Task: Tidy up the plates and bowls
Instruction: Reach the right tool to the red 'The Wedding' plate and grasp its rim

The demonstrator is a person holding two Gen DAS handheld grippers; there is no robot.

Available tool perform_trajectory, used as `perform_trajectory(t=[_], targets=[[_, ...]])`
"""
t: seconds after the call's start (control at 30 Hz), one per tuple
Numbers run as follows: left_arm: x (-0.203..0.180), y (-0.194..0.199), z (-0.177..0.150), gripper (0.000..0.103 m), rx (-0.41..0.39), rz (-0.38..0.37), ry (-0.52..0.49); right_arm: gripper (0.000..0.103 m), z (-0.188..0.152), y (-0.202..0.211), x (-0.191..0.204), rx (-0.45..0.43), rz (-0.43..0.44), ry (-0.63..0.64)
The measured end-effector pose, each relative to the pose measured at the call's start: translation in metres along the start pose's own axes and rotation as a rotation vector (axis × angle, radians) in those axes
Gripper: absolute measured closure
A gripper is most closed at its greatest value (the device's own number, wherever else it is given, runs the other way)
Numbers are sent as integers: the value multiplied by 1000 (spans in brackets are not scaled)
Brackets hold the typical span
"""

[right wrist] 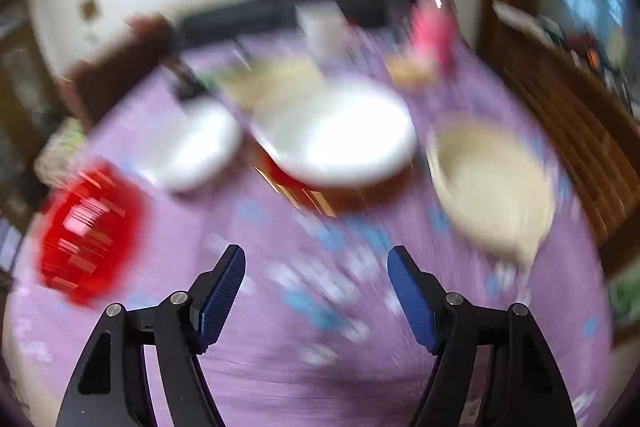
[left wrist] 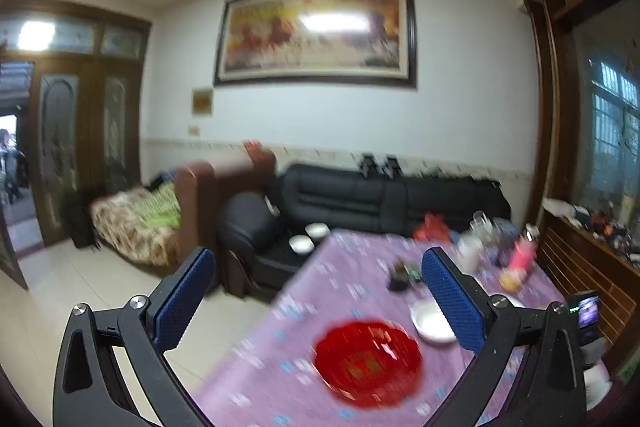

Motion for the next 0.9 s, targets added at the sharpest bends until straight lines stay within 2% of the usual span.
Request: perform_trajectory(t=[0.07, 0.1, 0.13, 0.17, 0.2, 0.23, 0.27, 0.33, 0.37, 0.43, 0.5, 0.53, 0.57, 0.63, 0.7, 0.77, 0.83, 0.9], targets=[[3, 4, 42, 0, -43, 31, -14, 24, 45, 55, 17, -156, -33, 91], [4, 3, 57, 0, -50, 41, -20, 24, 72, 90, 27, -264, -57, 137], [3, 1, 72, 0, -49, 49, -28, 17, 92, 119, 34, -357, -65, 159], [1, -8, 92, 0, -34, 59, -37, 1, 111, 146, 41, -450, -50, 165], [-1, -15, 101, 0, -21, 60, -41, 1, 131, 169, 45, -527, 5, 146], [-1, -23, 106, 0, -13, 50, -43, 0, 143, 181, 47, -560, 72, 118], [-1, -34, 104, 0, -16, 40, -44, 0, 156, 180, 51, -525, 144, 87], [5, -48, 88, 0, -15, 31, -44, 1, 170, 140, 70, -307, 300, 96], [8, -66, 67, 0, 33, 10, -49, 1, 166, 115, 81, -238, 335, 105], [17, -91, 30, 0, 161, -9, -32, 4, 139, 61, 102, -142, 269, 120], [35, -126, -19, 0, 333, -60, 52, 25, 106, 2, 118, -31, 297, 114], [42, -141, -42, 0, 399, -74, 88, 41, 93, -19, 121, 14, 316, 95], [52, -164, -70, 0, 474, -70, 126, 45, 80, -43, 125, 62, 330, 72], [65, -193, -106, 3, 544, -62, 172, 45, 64, -81, 126, 112, 359, 19], [77, -221, -144, 15, 625, -55, 215, 45, 51, -101, 131, 134, 383, -31], [85, -250, -178, 38, 735, -57, 247, 45, 46, -106, 136, 131, 378, -21], [89, -272, -204, 44, 820, -44, 278, 45, 47, -109, 147, 128, 341, 27], [89, -285, -220, 44, 857, -34, 296, 45, 45, -111, 156, 144, 325, 56]])
Point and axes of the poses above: each gripper's, at about its wrist camera, not at the fingertips, and y roughly against the way its jaws point, x to its left, z to its top, the point moved 2 cm from there along -y, roughly the way its jaws point, and after that the axes turned 13 degrees about y, right-handed, at the moved point
